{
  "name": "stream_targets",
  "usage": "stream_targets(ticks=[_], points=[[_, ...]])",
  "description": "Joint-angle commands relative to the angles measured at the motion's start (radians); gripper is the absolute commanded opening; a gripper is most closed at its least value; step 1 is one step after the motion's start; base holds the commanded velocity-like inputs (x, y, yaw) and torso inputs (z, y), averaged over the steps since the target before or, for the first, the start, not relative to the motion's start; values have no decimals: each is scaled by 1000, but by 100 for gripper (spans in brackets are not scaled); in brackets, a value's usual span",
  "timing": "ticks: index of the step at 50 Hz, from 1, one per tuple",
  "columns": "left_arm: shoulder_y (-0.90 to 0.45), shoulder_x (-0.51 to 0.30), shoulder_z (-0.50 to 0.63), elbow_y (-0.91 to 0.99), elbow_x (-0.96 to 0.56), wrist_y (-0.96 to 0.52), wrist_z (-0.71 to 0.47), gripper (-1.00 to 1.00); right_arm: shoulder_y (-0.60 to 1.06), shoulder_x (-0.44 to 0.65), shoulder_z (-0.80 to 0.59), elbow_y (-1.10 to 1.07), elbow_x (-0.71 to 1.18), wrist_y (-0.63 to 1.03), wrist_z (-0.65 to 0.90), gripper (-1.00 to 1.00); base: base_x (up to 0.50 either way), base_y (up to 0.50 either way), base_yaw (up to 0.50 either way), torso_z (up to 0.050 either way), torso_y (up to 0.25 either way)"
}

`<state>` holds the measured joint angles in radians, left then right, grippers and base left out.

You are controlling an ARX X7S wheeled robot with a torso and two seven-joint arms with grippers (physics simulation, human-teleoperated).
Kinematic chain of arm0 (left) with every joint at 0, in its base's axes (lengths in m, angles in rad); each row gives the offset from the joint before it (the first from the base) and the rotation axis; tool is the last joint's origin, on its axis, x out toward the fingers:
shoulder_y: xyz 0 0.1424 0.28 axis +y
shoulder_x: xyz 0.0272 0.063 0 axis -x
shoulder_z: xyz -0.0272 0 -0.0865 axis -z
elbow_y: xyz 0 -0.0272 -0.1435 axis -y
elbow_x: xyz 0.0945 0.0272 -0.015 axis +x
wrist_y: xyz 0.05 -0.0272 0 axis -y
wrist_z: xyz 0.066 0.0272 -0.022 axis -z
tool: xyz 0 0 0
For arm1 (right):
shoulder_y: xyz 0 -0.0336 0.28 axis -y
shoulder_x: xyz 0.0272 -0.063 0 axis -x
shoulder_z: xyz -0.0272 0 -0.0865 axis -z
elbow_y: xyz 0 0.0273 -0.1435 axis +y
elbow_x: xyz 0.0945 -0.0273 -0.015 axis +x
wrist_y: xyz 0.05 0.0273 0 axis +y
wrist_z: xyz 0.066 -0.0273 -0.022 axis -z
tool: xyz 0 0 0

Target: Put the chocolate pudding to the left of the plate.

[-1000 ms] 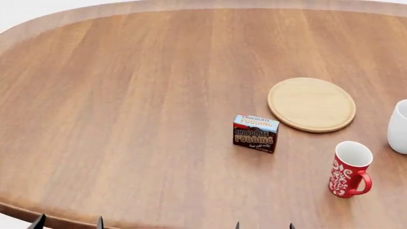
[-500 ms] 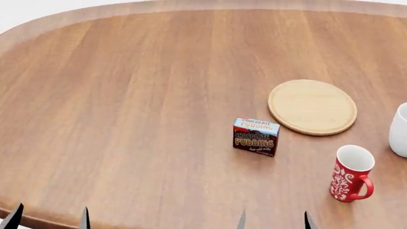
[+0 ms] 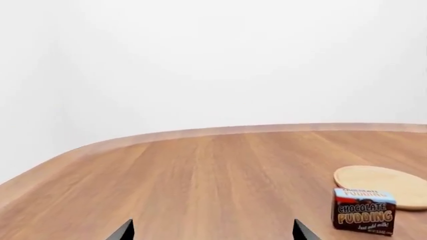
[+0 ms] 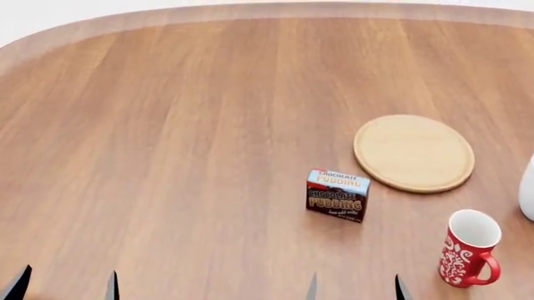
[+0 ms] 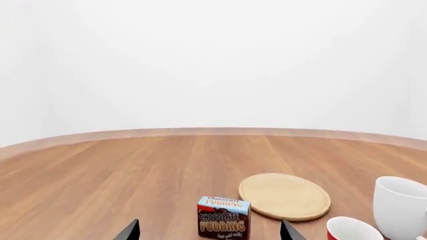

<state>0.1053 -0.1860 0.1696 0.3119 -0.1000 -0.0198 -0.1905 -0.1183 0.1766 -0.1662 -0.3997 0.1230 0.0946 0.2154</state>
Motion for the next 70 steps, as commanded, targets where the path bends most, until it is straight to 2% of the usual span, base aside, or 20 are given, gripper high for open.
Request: stream_targets(ticks=[1, 70], points=[[0, -6, 9, -3, -5, 4, -5, 100, -2, 8, -9, -5, 6, -1, 6, 100, 125, 0, 0, 0, 0], [-7, -49, 60, -7, -31, 13, -49, 100, 13, 57, -69, 6, 36, -3, 45, 100, 165, 0, 0, 0, 0]])
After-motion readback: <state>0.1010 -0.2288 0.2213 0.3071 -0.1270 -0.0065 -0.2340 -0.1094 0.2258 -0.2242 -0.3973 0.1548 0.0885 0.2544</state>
